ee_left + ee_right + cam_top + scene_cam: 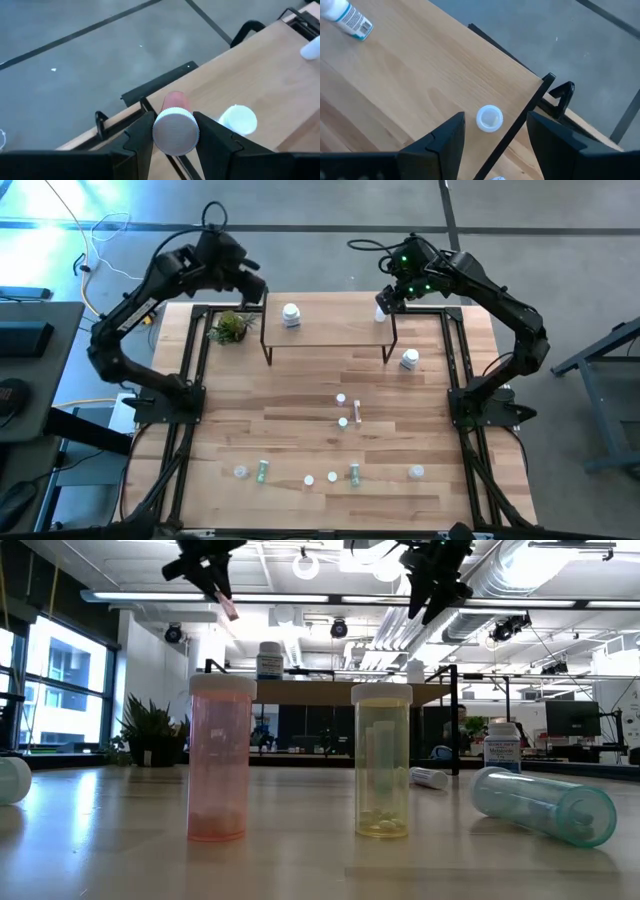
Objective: Pick and place medicine bottles onto shelf by color
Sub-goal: Put the bottom orange pill bottle on the shelf, then put the top green pill bottle on the shelf
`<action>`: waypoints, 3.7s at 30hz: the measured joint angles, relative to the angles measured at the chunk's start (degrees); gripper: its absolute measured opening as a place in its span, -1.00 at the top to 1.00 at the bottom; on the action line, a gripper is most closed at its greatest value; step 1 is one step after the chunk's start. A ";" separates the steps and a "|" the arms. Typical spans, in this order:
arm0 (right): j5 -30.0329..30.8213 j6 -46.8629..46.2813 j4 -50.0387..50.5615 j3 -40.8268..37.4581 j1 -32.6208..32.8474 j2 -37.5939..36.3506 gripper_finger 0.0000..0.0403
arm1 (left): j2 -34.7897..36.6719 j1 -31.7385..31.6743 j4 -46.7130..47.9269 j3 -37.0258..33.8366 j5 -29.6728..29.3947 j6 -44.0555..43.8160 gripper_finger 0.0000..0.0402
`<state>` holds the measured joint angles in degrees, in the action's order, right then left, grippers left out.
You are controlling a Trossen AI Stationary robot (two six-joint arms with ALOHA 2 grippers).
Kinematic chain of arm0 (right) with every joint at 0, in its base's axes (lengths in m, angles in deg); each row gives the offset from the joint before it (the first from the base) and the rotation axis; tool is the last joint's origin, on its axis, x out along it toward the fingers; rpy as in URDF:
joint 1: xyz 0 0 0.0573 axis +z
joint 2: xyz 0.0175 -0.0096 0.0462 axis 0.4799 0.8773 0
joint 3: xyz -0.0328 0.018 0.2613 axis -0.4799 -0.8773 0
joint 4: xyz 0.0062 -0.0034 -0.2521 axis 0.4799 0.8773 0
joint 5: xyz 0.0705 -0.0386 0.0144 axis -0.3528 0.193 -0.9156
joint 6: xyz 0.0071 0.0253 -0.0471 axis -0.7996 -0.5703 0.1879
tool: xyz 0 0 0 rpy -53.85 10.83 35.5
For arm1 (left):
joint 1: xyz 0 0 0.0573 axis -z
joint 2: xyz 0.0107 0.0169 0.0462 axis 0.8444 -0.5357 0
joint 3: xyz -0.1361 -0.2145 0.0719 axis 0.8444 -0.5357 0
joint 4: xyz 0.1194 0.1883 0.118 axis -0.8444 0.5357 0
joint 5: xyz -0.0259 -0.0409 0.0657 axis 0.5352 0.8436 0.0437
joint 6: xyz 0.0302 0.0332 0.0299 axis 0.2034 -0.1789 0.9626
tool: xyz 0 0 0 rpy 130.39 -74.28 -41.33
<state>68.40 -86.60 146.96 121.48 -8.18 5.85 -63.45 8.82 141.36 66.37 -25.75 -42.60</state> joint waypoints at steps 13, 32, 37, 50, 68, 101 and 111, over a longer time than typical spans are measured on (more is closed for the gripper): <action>0.00 -2.16 0.00 0.00 -0.01 0.00 -0.01 | -11.73 -1.08 0.44 3.60 4.65 4.67 0.40; 0.02 -2.59 -0.01 0.00 0.00 0.00 -0.01 | -20.42 2.24 3.72 3.57 5.06 4.96 0.40; 0.02 -2.55 0.00 0.00 -0.02 0.00 -0.01 | -20.58 3.98 5.07 3.55 4.09 4.33 0.40; 0.02 -2.40 -0.01 0.00 0.00 0.00 -0.01 | -20.56 4.24 6.05 3.55 0.44 3.55 0.40; 0.00 -2.38 0.00 0.00 0.00 0.00 -0.01 | -23.03 2.30 6.47 3.55 2.11 4.24 0.40; 0.00 -3.02 0.01 0.00 0.01 0.04 -0.01 | -23.18 2.31 5.99 3.55 0.10 7.70 0.04; 0.00 -2.57 0.02 0.00 0.02 0.04 -0.01 | -23.09 2.33 6.94 8.48 3.80 8.71 0.03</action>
<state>68.40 -89.18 146.98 121.48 -8.16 5.90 -86.54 11.15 148.30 74.86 -21.95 -33.89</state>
